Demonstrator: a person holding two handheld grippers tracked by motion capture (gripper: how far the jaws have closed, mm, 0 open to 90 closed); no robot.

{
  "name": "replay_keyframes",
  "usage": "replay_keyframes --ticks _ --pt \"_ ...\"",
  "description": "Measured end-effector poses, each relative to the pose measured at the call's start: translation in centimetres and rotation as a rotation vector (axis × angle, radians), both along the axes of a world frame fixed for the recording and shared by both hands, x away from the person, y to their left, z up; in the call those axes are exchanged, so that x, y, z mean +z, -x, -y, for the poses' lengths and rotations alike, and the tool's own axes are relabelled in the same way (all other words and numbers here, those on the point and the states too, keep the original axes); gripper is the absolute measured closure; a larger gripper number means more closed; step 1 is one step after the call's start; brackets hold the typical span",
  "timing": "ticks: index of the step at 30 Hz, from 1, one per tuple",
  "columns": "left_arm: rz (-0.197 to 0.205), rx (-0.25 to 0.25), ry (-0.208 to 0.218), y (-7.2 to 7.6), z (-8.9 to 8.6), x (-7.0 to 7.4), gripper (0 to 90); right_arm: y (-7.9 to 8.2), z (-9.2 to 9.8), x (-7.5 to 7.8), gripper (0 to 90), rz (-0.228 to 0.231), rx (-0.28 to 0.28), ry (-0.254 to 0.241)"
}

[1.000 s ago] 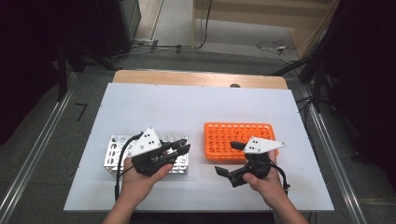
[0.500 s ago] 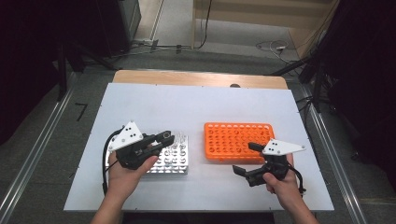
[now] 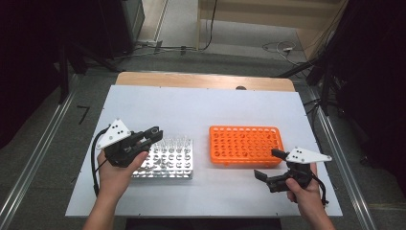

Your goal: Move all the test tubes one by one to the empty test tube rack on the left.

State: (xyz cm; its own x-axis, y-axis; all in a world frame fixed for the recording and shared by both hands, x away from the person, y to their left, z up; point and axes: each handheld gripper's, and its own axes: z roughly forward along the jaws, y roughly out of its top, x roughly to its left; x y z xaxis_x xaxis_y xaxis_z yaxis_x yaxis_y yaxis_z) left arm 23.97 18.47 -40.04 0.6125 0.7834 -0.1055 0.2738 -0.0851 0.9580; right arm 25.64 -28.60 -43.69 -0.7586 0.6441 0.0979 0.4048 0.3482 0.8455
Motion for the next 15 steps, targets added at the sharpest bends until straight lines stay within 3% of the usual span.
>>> replay_keyframes --ticks 15 --pt "0.011 0.084 0.003 -1.6 -1.6 -0.5 76.2 -1.1 3.9 -1.6 0.0 -0.025 -0.074 -0.023"
